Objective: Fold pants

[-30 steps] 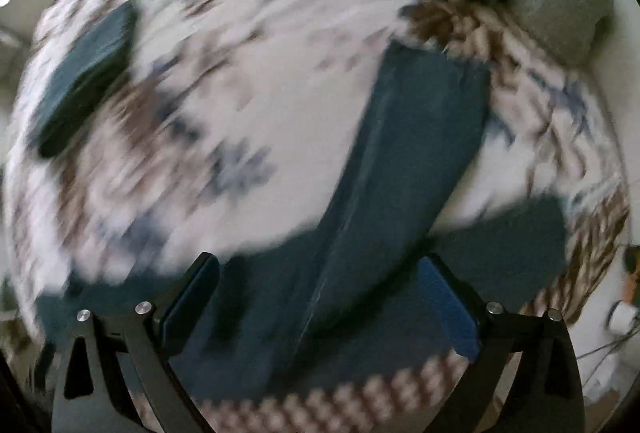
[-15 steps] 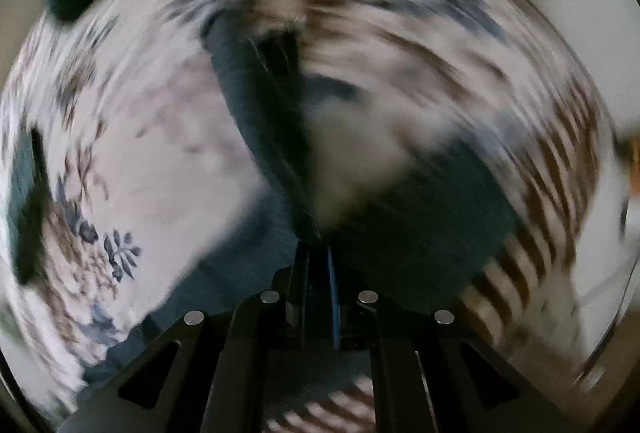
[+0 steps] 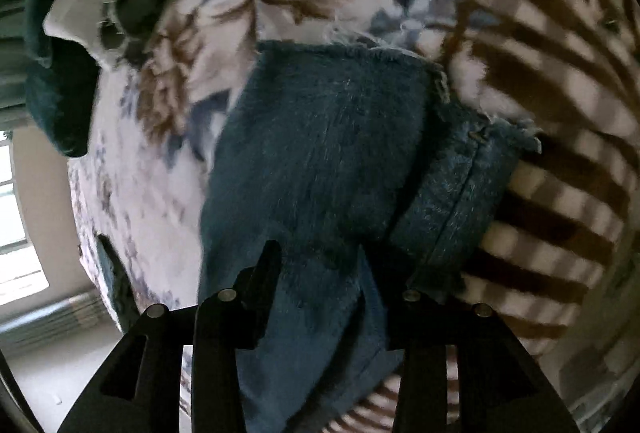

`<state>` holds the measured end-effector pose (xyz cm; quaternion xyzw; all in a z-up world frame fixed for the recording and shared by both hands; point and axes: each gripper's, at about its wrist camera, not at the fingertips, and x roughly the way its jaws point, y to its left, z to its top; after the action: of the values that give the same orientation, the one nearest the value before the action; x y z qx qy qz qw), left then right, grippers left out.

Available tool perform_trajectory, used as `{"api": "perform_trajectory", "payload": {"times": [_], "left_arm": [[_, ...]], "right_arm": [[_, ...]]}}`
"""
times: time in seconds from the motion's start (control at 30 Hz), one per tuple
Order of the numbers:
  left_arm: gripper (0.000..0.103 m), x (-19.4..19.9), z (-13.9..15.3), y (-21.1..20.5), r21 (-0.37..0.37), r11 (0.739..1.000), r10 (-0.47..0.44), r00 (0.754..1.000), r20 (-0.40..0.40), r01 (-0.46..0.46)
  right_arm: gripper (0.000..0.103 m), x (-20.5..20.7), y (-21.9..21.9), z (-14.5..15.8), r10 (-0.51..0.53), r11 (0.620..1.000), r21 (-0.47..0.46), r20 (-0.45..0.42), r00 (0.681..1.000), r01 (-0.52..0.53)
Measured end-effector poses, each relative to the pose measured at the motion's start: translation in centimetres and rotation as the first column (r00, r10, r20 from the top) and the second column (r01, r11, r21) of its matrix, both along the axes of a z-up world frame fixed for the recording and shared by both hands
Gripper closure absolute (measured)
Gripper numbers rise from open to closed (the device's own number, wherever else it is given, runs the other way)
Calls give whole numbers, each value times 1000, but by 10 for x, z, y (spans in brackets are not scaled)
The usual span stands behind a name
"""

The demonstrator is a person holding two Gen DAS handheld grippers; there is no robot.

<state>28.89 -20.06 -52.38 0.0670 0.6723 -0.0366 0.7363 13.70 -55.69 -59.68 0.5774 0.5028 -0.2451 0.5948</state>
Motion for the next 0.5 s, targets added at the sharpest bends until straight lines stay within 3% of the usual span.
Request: {"api": "perform_trajectory", "payload": {"times": [0.03, 0.13, 0.23, 0.27, 0.37, 0.43, 0.5], "left_arm": [[0, 0, 0, 0, -1, 1000, 1, 1000, 0, -1], [0, -2, 5, 3, -17, 1000, 5, 1000, 7, -5], [0, -9, 11, 13, -23, 1000, 9, 1000, 2, -9], [0, -12, 12, 18, -24, 1000, 15, 1000, -3, -15], [0, -18, 18, 41, -34, 998, 61, 998, 5, -61], [0, -20, 24, 62, -28, 995, 98, 995, 24, -97], [0, -23, 32, 95, -28, 987, 159, 986, 46, -158]], "right_arm": [[101, 3, 0, 2, 21, 999, -43, -29, 999, -22], [103, -3, 1, 30, 69, 988, -135, -23, 997, -72], [103, -26, -12, 54, 43, 972, -229, -62, 997, -57], [102, -31, -21, 50, 33, 974, -223, -72, 997, -48], [101, -27, -27, 20, 76, 997, -17, -32, 997, -77], [89, -9, -2, 29, 209, 977, -29, -20, 978, -209], [47, 15, 41, 39, 329, 944, -27, 10, 944, -328]]}}
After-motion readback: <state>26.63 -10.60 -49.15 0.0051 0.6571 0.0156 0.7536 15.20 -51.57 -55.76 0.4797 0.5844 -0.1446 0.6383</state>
